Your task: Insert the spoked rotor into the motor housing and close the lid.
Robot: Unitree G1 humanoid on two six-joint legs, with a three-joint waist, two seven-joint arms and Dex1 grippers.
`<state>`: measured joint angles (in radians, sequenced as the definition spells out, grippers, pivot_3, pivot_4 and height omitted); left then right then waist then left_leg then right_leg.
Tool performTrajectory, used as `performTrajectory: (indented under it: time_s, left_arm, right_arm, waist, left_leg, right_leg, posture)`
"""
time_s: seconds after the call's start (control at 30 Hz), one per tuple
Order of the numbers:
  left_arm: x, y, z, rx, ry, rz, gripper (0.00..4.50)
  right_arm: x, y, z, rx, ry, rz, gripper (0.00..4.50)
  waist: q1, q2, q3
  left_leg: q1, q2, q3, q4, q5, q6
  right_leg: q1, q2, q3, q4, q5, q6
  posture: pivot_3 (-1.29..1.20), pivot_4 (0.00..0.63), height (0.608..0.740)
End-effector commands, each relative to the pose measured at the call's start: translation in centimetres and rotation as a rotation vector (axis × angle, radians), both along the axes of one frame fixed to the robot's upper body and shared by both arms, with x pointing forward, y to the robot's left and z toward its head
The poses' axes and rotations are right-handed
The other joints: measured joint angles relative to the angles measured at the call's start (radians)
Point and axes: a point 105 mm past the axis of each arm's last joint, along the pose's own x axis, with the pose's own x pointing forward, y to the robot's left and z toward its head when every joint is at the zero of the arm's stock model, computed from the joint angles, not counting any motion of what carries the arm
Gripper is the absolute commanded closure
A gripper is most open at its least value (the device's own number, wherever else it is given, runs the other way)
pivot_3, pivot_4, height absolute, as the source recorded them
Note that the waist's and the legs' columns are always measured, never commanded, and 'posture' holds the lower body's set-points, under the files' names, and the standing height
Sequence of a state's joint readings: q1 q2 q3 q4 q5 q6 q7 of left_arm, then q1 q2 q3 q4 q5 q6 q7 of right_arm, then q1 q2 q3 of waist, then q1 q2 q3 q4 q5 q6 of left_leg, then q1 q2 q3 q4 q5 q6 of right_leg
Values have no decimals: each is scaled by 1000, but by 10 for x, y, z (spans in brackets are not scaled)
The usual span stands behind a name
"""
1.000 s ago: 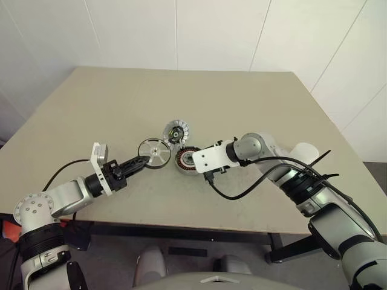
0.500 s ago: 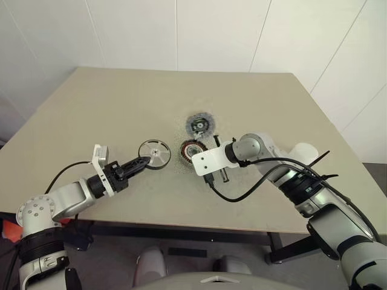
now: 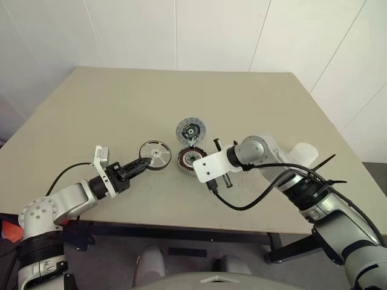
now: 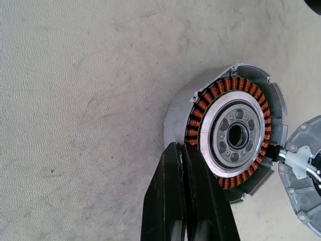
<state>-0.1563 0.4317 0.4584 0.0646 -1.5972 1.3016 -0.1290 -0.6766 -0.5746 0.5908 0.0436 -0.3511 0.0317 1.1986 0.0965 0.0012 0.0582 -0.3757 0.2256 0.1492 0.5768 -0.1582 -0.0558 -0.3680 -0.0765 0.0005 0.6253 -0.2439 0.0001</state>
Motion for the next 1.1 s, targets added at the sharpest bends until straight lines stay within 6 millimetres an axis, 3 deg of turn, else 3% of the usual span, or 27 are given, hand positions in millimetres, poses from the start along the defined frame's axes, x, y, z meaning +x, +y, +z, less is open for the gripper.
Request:
performTrajectory:
  time_s: [0.03, 0.47, 1.1]
  left_arm:
    - [1, -2, 15, -11, -62, -13, 3998]
    - [1, -1, 10, 18, -44, -19, 3998]
    - [0, -6, 3, 16, -27, -39, 3998]
  right_arm:
    - [3, 2, 14, 20, -64, 13, 4491]
    - [11, -27, 3, -71, -124, -39, 4491]
    - [20, -38, 23, -80, -216, -69, 4491]
  waist:
    - [0, 0, 0]
    - [1, 0, 0]
    - [2, 0, 0]
  left_leg:
    - [0, 0, 0, 0, 0, 0]
    - [2, 0, 0, 1, 0, 0]
    - [3, 0, 0, 1, 0, 0]
  right_leg:
    - [0, 0, 0, 0, 0, 0]
    - [2, 0, 0, 1, 0, 0]
    - [2, 0, 1, 2, 0, 0]
  posture:
    - [0, 0, 740]
    - [0, 0, 740]
    - [0, 0, 740]
